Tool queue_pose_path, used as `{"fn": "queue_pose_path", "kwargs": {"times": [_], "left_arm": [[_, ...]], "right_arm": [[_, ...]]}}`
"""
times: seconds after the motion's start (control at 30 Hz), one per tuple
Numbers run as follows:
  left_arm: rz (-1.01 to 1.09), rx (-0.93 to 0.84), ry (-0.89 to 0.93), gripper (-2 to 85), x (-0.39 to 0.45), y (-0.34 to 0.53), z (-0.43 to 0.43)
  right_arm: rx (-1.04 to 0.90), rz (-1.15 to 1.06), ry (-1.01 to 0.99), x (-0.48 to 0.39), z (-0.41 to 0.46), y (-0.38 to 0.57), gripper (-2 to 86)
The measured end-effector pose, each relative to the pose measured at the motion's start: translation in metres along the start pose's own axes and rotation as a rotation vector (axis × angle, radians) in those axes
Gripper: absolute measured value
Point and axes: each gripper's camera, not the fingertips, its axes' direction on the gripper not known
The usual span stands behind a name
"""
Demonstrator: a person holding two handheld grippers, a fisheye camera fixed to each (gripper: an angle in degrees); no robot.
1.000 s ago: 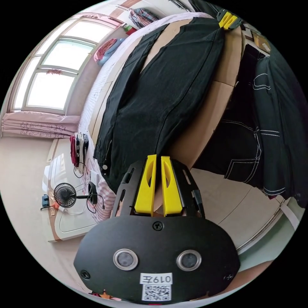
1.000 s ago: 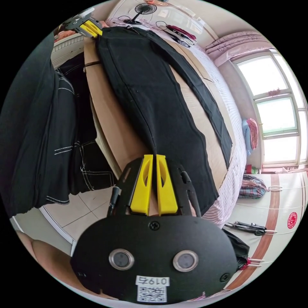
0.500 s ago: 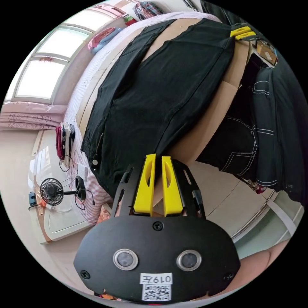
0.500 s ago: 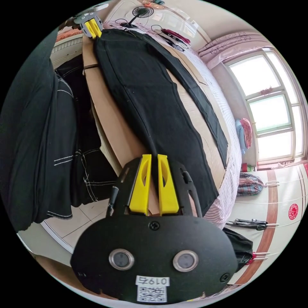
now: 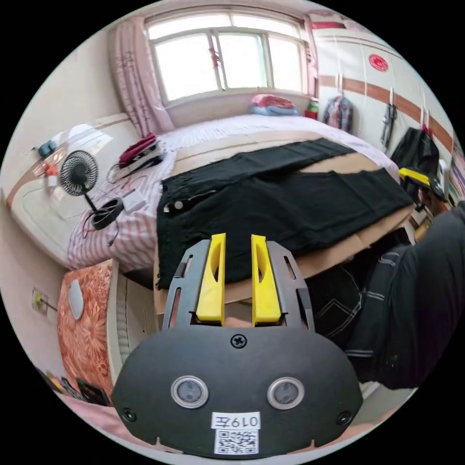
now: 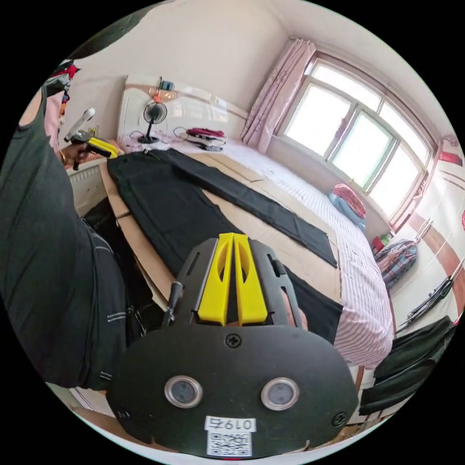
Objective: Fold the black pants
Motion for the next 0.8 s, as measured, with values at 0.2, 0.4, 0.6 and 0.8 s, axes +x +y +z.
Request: {"fn": "queue_pose_path", "kwargs": {"times": [0.2, 0.4, 0.6, 0.8], "left_arm": [[-0.455, -0.119, -0.113, 10.1, -0.103, 0.033, -0.007], [-0.699, -0.189, -0.165, 10.3, -0.173, 0.047, -0.011], [-0.830, -0.139, -0.047, 9.7, -0.229, 0.053, -0.013], [-0.853, -0.186, -0.125, 5.4, -0.268, 0.050, -0.016]], "right_arm": [[0.183, 0.111, -0.194, 0.023, 0.015, 0.003, 4.0], [0.004, 0.111, -0.131, 0.032, 0.039, 0.000, 4.7], [-0.138, 0.099, -0.166, 0.045, 0.040, 0.014, 5.9], [-0.244, 0.118, -0.165, 0.071, 0.031, 0.019, 6.0]]}}
